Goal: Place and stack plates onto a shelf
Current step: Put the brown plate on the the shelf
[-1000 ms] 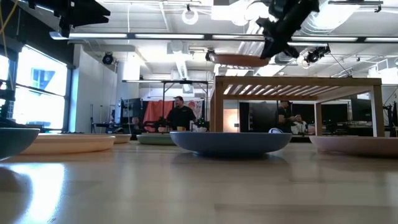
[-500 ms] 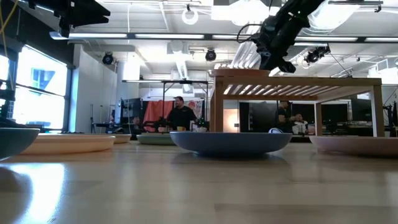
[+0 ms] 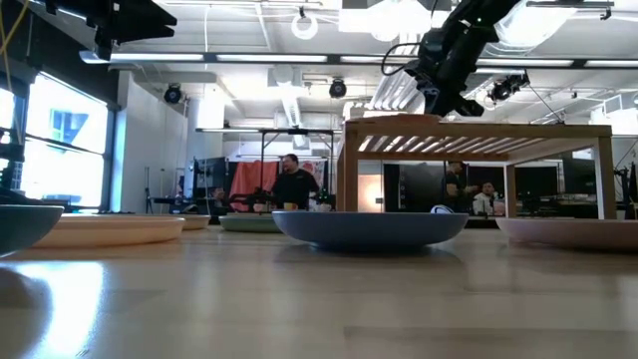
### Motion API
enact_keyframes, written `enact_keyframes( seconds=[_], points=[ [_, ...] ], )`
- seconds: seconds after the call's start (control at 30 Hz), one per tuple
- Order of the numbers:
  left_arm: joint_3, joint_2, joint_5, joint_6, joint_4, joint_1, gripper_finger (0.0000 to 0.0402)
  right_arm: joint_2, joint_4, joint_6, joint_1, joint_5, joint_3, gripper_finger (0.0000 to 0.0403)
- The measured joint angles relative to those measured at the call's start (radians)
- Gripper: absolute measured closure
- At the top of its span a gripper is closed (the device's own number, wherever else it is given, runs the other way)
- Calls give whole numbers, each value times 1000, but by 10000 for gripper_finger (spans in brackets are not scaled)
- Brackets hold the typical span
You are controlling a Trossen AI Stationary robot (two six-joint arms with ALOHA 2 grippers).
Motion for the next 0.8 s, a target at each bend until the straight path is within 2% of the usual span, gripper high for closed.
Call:
enact_keyframes(
  seconds=[0.47, 0.8],
  points=[
    [0, 0, -11, -17, 0, 0, 312, 0, -31, 76, 37, 86, 0, 403],
    [0, 0, -11, -18, 5, 0, 312, 0, -29, 92, 37, 93, 0, 403]
  ],
)
